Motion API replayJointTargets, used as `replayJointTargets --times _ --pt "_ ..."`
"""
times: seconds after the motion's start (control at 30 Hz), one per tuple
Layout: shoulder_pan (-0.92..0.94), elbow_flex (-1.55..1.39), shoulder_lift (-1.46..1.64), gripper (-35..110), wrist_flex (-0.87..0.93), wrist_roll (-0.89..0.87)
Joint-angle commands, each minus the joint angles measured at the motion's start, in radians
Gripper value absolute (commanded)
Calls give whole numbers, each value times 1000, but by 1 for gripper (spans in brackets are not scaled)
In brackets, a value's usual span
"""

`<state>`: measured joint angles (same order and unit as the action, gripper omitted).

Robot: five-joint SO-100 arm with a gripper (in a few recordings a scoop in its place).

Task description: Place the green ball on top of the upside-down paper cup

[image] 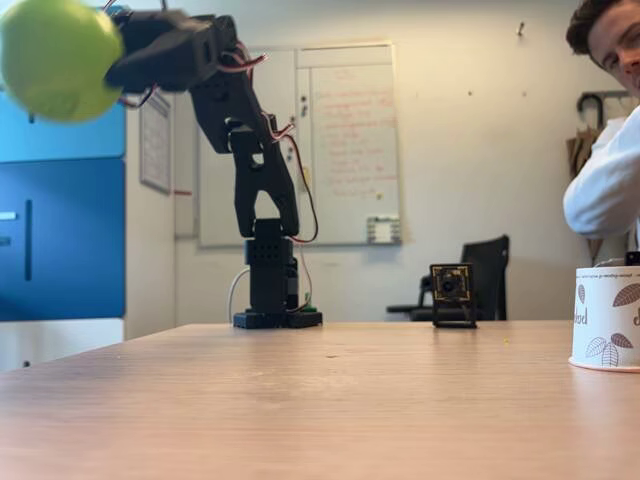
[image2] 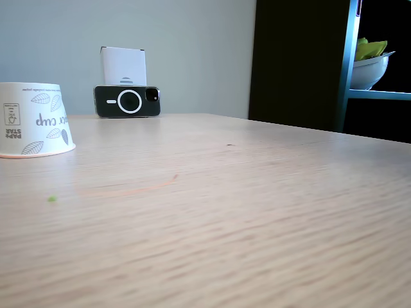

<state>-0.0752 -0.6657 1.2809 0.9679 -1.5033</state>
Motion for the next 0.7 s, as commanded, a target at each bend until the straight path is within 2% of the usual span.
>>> replayJointTargets --times 0.0,0.33,0.67 --pt "-101 -12 114 22 6 2" --pt "-417 -143 117 22 25 0" --pt "-597 -140 -40 22 -17 -9"
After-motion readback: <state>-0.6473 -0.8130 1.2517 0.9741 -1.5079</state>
